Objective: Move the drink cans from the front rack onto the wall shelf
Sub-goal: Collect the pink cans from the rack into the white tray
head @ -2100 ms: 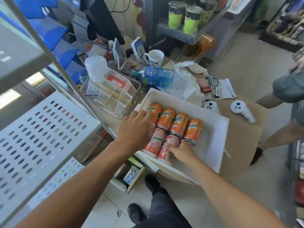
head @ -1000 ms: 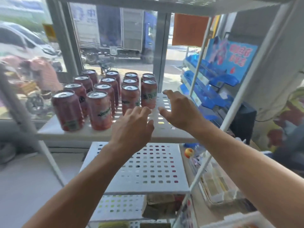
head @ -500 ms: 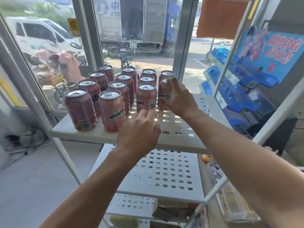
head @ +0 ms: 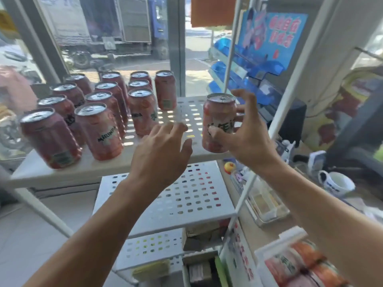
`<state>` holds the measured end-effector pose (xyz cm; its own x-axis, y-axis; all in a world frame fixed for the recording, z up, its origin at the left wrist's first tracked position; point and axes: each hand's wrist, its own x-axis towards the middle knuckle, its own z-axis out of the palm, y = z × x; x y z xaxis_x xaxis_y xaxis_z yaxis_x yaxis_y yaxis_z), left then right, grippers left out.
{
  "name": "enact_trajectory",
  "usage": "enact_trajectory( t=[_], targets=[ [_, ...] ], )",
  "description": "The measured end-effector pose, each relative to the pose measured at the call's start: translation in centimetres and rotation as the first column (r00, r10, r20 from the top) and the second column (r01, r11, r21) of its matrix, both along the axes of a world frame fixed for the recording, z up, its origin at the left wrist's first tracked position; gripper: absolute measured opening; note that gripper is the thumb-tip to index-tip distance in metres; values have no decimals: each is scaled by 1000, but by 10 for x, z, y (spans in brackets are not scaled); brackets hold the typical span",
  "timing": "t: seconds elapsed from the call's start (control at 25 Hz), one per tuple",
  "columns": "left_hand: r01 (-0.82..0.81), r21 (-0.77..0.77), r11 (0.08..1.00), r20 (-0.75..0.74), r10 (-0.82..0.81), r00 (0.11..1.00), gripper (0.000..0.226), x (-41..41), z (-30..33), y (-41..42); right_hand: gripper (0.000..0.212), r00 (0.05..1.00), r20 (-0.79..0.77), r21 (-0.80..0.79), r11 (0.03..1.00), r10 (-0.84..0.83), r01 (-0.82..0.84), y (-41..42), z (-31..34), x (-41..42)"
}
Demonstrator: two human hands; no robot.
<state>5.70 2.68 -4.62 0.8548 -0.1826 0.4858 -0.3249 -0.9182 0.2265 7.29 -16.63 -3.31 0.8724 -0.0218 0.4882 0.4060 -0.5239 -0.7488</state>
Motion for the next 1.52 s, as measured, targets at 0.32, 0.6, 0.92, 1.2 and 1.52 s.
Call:
enact_trajectory(
  t=[0.32,0.6,0.92,1.2,1.52],
  targets=[
    [459,51,887,-88,-454,887,38,-28,-50,-110,71,858,-299,27,895,-418,446,-108,-73,-148],
    [718,91,690,-277,-675,684,36,-72,-115,-207,76,359,-672,-94,556,-647,826,-182,-196,-246],
    [816,127,563,-434,-709,556,37,-106,-162,-259,62,41,-869,-172,380,-493,909,-188,-286,-313],
    [817,133,561,-461,-695,552,37,-105,-171,-265,56,-13,-899,-182,348,-437,919,-178,-317,-315],
    [720,93,688,-419,-629,655,38,-78,-149,-223,37,38,-753,-558,668,-657,492,-176,-257,-278]
  ],
)
